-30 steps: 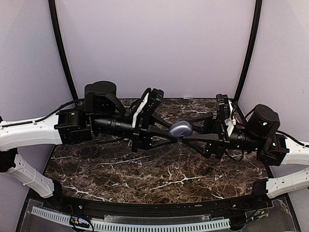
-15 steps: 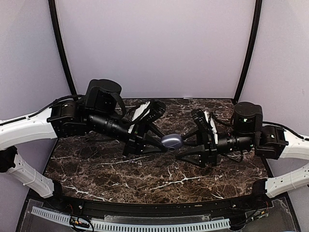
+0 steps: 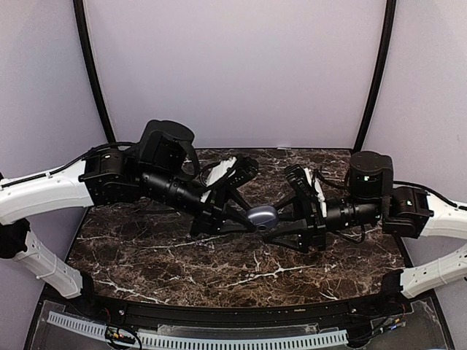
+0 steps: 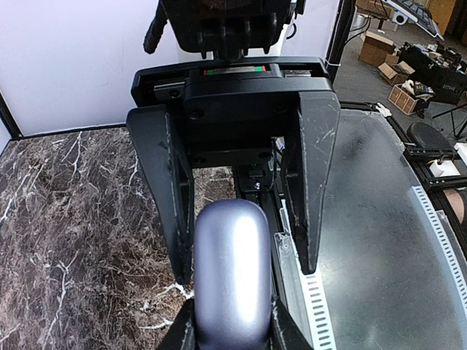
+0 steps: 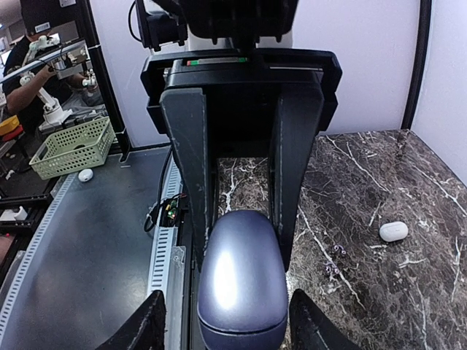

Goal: Insert the wireless bluetooth earbuds into the charging case

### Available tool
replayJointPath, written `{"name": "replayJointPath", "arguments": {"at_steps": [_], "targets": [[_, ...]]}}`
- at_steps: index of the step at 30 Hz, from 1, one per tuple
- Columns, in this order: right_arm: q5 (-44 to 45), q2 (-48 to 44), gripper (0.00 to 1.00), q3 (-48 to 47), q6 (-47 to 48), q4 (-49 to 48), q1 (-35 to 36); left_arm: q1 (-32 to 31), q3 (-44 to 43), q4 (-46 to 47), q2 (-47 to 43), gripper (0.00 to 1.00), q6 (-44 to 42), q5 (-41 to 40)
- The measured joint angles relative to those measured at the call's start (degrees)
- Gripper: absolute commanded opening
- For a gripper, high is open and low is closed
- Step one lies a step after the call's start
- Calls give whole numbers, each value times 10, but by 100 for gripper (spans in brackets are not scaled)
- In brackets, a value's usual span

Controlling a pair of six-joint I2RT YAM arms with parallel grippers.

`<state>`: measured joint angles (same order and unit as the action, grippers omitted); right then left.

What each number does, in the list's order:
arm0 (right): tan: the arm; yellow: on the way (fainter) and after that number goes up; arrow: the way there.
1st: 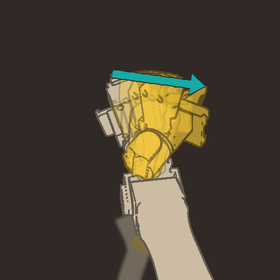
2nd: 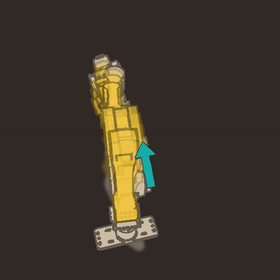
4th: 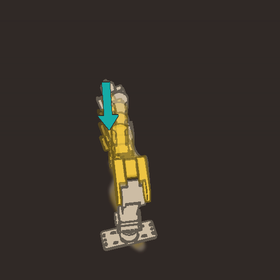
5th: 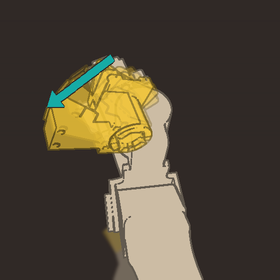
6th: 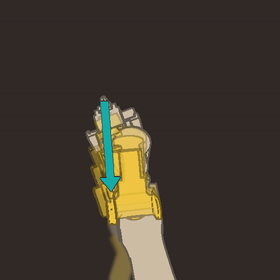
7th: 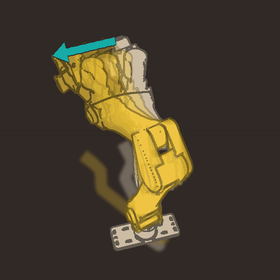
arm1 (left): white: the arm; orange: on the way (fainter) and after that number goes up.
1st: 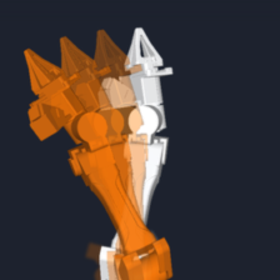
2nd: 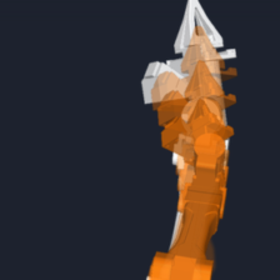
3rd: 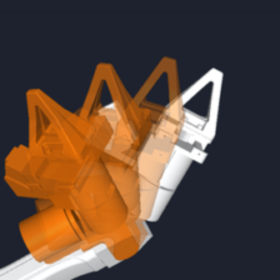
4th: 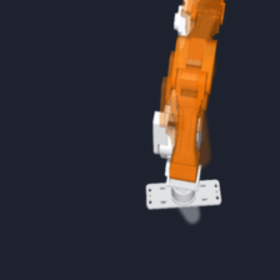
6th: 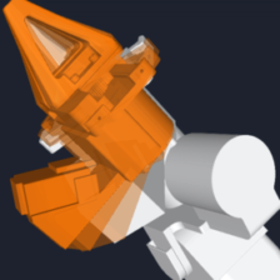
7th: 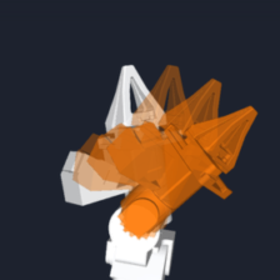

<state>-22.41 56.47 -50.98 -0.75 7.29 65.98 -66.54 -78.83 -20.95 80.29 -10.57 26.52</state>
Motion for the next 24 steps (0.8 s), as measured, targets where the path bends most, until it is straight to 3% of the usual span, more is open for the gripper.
{"name": "replayJointPath", "arguments": {"at_steps": [6, 24], "targets": [[-3, 3, 34, 0, 2, 0, 0, 0, 0, -5, 7, 0, 0, 0], [1, 3, 38, 0, 2, 1, 0, 0, 0, -6, 7, 0, 0, -5]]}}
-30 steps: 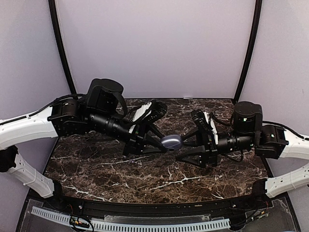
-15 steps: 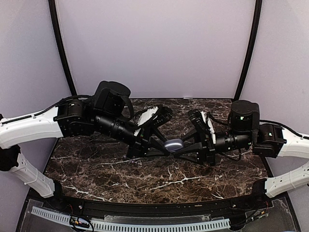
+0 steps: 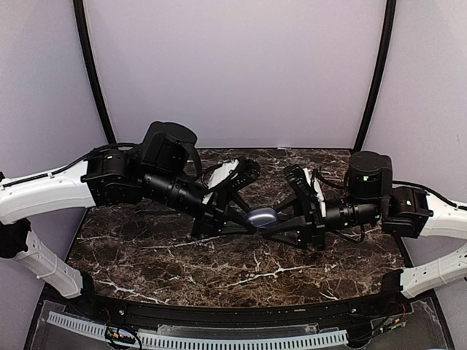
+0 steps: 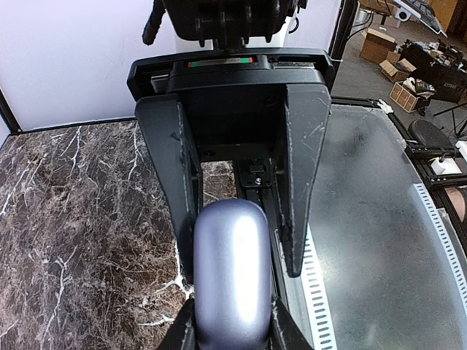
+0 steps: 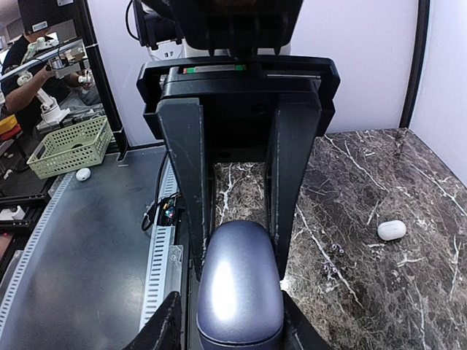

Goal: Insert the wireless bluetooth earbuds into the charging case

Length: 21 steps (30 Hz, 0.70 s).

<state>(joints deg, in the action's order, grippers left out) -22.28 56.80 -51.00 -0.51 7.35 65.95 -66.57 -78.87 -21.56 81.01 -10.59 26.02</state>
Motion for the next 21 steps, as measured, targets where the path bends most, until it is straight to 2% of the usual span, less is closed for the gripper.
{"name": "replayJointPath", "arguments": {"at_steps": [3, 11, 14, 15, 17, 18, 21], "targets": [[2, 0, 34, 0, 0, 0, 0, 0, -2, 0, 0, 0, 0, 0], [10, -1, 14, 0, 3, 0, 0, 0, -6, 0, 0, 1, 2, 0], [12, -1, 9, 0, 5, 1, 0, 0, -6, 0, 0, 16, 2, -1], [12, -2, 9, 0, 5, 1, 0, 0, -6, 0, 0, 27, 2, -2], [12, -2, 8, 0, 5, 1, 0, 0, -6, 0, 0, 41, 3, -3], [12, -2, 7, 0, 5, 0, 0, 0, -6, 0, 0, 45, 2, -4], [13, -3, 6, 0, 6, 2, 0, 0, -6, 2, 0, 47, 7, -12]]}}
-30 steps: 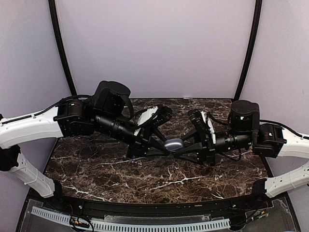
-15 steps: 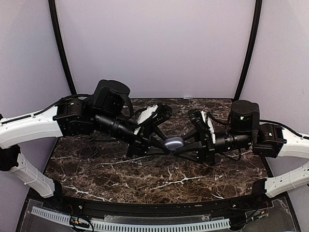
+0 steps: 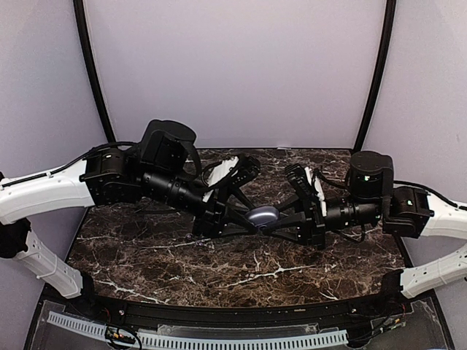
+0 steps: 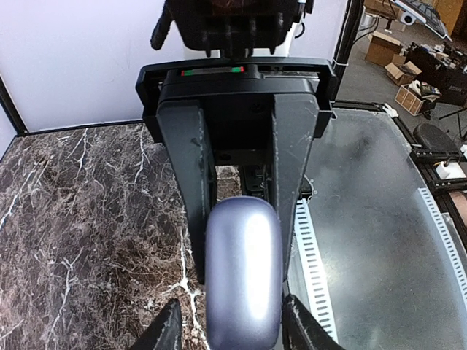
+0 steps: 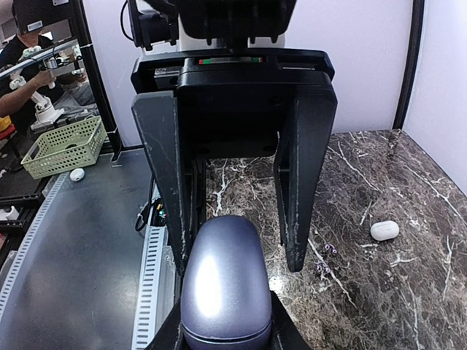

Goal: Insert the wireless bluetooth earbuds into the charging case

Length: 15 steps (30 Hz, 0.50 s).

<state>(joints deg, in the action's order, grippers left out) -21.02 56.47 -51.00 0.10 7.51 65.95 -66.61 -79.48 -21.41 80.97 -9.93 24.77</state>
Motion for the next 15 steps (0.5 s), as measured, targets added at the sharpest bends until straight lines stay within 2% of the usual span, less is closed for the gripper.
{"name": "replayJointPath", "arguments": {"at_steps": [15], "targets": [[-13, 0, 0, 0, 28, 4, -1, -2, 0, 6, -8, 46, 14, -26]]}}
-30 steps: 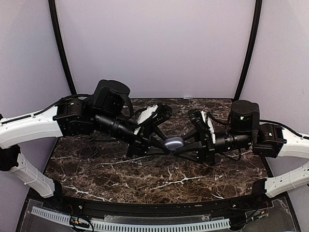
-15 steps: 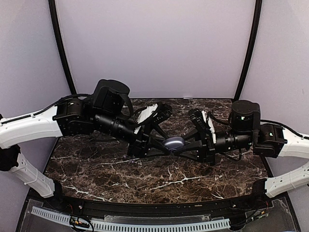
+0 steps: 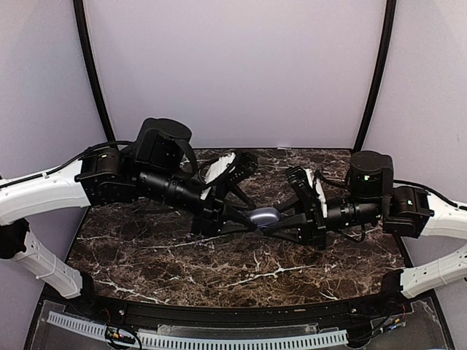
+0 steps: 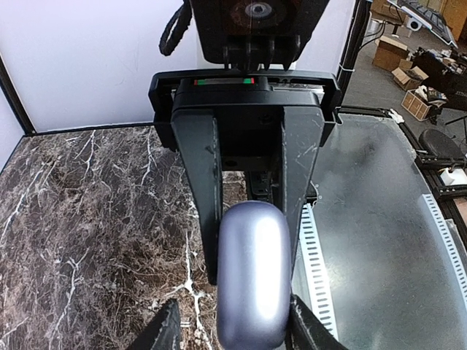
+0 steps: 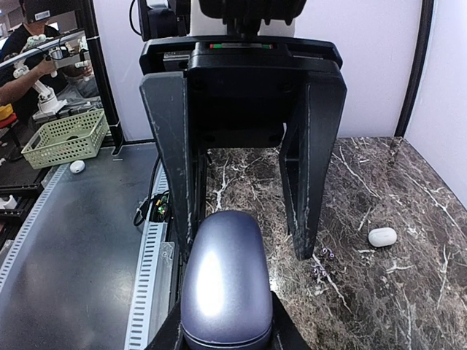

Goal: Insert the wireless bluetooth earbuds into the charging case

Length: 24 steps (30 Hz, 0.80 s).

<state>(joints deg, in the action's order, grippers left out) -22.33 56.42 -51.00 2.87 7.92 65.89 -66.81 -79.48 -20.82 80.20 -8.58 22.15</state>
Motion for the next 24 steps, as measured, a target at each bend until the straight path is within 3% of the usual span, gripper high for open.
{"name": "replayJointPath", "arguments": {"at_steps": [13, 18, 24], "targets": [[-12, 5, 0, 1, 20, 24, 0, 21, 0, 10, -26, 46, 11, -7], [-14, 5, 0, 3, 23, 24, 0, 22, 1, 17, -27, 57, 11, 10], [-5, 7, 0, 3, 17, 24, 0, 15, 1, 23, -27, 62, -4, 37]]}}
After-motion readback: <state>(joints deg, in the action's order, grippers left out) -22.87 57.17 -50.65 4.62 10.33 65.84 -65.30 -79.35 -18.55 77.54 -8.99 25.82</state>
